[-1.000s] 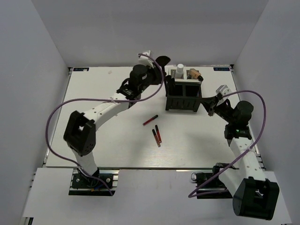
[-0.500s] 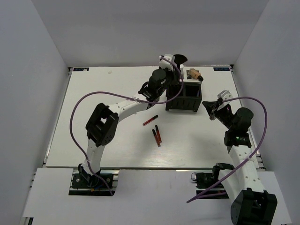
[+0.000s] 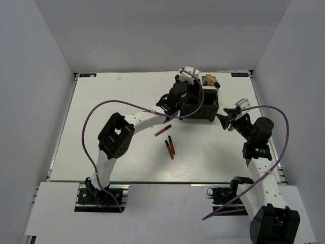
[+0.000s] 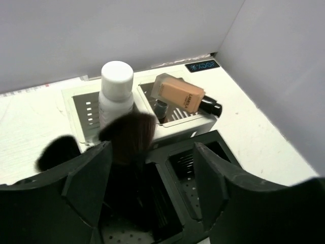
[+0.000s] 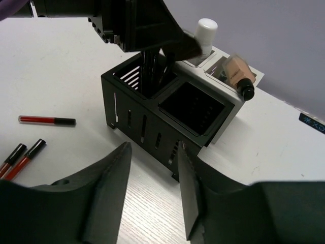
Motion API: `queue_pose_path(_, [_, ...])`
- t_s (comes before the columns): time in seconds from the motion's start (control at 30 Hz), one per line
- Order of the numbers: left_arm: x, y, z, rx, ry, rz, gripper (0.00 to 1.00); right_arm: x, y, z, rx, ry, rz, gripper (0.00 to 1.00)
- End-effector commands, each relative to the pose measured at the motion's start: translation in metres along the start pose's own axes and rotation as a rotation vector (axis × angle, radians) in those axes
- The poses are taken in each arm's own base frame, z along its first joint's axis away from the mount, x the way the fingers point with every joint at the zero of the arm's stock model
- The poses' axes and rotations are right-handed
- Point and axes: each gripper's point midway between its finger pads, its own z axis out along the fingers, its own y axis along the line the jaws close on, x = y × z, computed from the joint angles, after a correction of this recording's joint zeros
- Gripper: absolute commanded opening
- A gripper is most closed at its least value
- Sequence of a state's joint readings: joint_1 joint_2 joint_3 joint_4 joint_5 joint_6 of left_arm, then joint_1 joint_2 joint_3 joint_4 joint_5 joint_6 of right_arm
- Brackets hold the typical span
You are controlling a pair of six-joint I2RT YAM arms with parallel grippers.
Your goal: Organize the makeup
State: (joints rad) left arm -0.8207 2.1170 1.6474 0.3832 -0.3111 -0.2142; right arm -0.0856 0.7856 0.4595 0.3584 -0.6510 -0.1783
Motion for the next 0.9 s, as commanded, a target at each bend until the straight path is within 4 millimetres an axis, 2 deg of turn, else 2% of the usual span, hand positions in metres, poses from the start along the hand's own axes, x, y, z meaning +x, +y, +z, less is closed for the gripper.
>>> queue_pose_path(0.0, [-0.039, -0.011, -0.009, 0.006, -0.082, -0.02, 0.76, -0.005, -0.001, 0.001, -0.008, -0.012, -0.018, 0.5])
queue_pose_path(0.07, [-0.056, -0.014, -0.012, 0.014, -0.112, -0.031, 0.82, -0.003, 0.004, 0.001, -0.034, -0.004, -0.014, 0.51])
queue_pose_path(0.13, [-0.078, -0.02, -0.017, 0.034, -0.146, -0.042, 0.82, -0.005, 0.009, 0.001, -0.071, -0.006, -0.021, 0.5])
queue_pose_path(0.17, [-0.087, -0.022, -0.02, 0.04, -0.16, -0.049, 0.82, -0.003, 0.014, 0.001, -0.094, 0.006, -0.018, 0.47])
queue_pose_path(0.23, [-0.115, -0.023, -0.033, 0.051, -0.204, -0.066, 0.81, -0.006, 0.027, 0.0, -0.179, 0.003, -0.042, 0.44])
queue_pose_path(0.27, [-0.125, -0.023, -0.039, 0.053, -0.218, -0.069, 0.8, -0.006, 0.031, 0.0, -0.209, 0.006, -0.042, 0.38])
queue_pose_path(0.3, [-0.127, -0.021, -0.046, 0.053, -0.22, -0.071, 0.76, -0.003, 0.043, -0.002, -0.282, 0.028, -0.029, 0.37])
queue_pose_path(0.33, [-0.153, -0.021, -0.063, 0.062, -0.261, -0.084, 0.73, 0.0, 0.047, -0.002, -0.314, 0.046, -0.009, 0.35])
queue_pose_path(0.37, [-0.159, -0.019, -0.073, 0.062, -0.261, -0.087, 0.68, 0.001, 0.056, -0.001, -0.355, 0.067, 0.017, 0.33])
queue_pose_path(0.4, [-0.163, -0.018, -0.081, 0.064, -0.258, -0.101, 0.54, 0.008, 0.062, -0.001, -0.399, 0.133, 0.1, 0.31])
queue_pose_path(0.43, [-0.173, -0.006, -0.099, 0.049, -0.26, -0.115, 0.45, 0.012, 0.066, 0.0, -0.422, 0.165, 0.134, 0.28])
queue_pose_path(0.47, [-0.174, 0.004, -0.118, 0.038, -0.233, -0.126, 0.28, 0.019, 0.073, 0.004, -0.461, 0.224, 0.173, 0.26])
queue_pose_path(0.5, [-0.169, 0.007, -0.118, 0.021, -0.213, -0.131, 0.22, 0.021, 0.087, 0.006, -0.511, 0.25, 0.191, 0.26])
queue_pose_path(0.53, [-0.172, 0.018, -0.139, -0.008, -0.206, -0.138, 0.16, 0.025, 0.091, 0.008, -0.533, 0.267, 0.179, 0.26])
queue_pose_path(0.57, [-0.157, 0.029, -0.149, -0.056, -0.145, -0.154, 0.12, 0.028, 0.103, 0.011, -0.572, 0.288, 0.174, 0.26])
queue_pose_path(0.6, [-0.139, 0.041, -0.169, -0.092, -0.07, -0.152, 0.07, 0.033, 0.116, 0.015, -0.61, 0.323, 0.161, 0.28])
queue_pose_path(0.63, [-0.124, 0.047, -0.169, -0.122, -0.049, -0.173, 0.07, 0.035, 0.131, 0.018, -0.649, 0.342, 0.149, 0.29])
queue_pose_path(0.67, [-0.114, 0.059, -0.191, -0.168, 0.008, -0.205, 0.07, 0.04, 0.136, 0.021, -0.654, 0.368, 0.144, 0.3])
queue_pose_path(0.7, [-0.102, 0.064, -0.202, -0.183, 0.046, -0.212, 0.1, 0.053, 0.146, 0.027, -0.659, 0.435, 0.137, 0.31])
queue_pose_path(0.73, [-0.088, 0.071, -0.213, -0.206, 0.087, -0.215, 0.31, 0.048, 0.162, 0.033, -0.691, 0.462, 0.124, 0.35])
queue_pose_path(0.77, [-0.062, 0.083, -0.237, -0.251, 0.165, -0.239, 0.42, 0.066, 0.163, 0.041, -0.658, 0.554, 0.131, 0.37])
queue_pose_path(0.8, [-0.051, 0.09, -0.249, -0.277, 0.197, -0.256, 0.48, 0.065, 0.19, 0.042, -0.721, 0.588, 0.101, 0.39])
queue_pose_path(0.83, [-0.033, 0.098, -0.265, -0.313, 0.26, -0.256, 0.57, 0.062, 0.194, 0.05, -0.709, 0.607, 0.089, 0.43])
queue_pose_path(0.87, [-0.024, 0.105, -0.283, -0.336, 0.263, -0.319, 0.62, 0.075, 0.2, 0.056, -0.691, 0.663, 0.108, 0.45])
